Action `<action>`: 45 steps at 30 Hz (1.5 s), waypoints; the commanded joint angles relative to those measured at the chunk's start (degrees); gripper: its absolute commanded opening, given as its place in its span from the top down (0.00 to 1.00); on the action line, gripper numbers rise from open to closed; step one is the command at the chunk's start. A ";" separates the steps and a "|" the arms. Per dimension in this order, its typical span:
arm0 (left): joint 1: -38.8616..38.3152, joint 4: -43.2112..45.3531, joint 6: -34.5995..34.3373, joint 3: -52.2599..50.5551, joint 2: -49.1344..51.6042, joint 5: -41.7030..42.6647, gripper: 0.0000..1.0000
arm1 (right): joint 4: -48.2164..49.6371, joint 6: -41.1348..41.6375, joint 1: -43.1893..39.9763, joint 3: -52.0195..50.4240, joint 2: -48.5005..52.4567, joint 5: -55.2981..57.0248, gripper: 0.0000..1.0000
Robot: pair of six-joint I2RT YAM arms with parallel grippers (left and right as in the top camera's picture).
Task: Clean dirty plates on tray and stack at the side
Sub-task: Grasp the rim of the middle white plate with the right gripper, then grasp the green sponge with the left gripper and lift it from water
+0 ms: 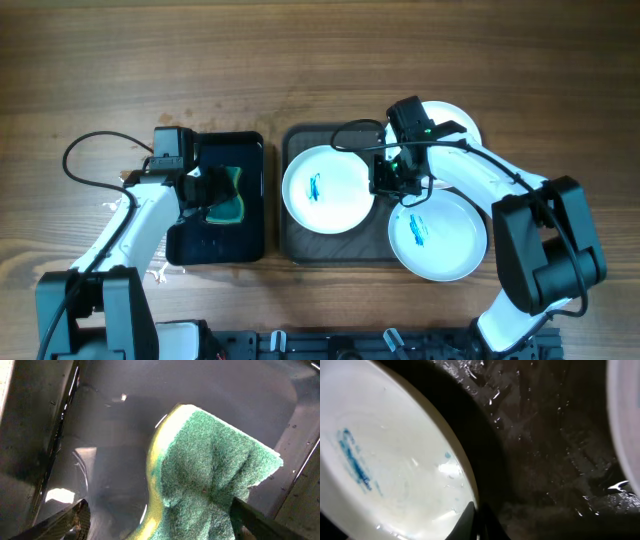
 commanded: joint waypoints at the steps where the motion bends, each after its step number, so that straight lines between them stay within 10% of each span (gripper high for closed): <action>1: 0.24 0.17 0.28 0.63 0.37 0.50 0.13 | -0.37 1.20 0.09 -0.46 0.96 5.57 0.96; 5: 0.26 0.24 0.28 0.63 0.37 0.50 0.27 | 0.33 1.18 0.09 -0.46 0.96 6.62 0.96; 10: 0.26 0.24 0.11 0.63 0.39 0.50 0.00 | 0.59 2.62 0.09 -0.46 0.96 6.60 0.96; 27: 0.24 1.49 -0.13 0.63 0.37 1.81 0.01 | 2.51 5.53 0.09 -0.46 0.96 6.38 0.96; 45: 0.24 2.08 -0.59 0.63 0.39 3.13 0.38 | 3.13 5.62 0.09 -0.46 0.96 5.70 0.95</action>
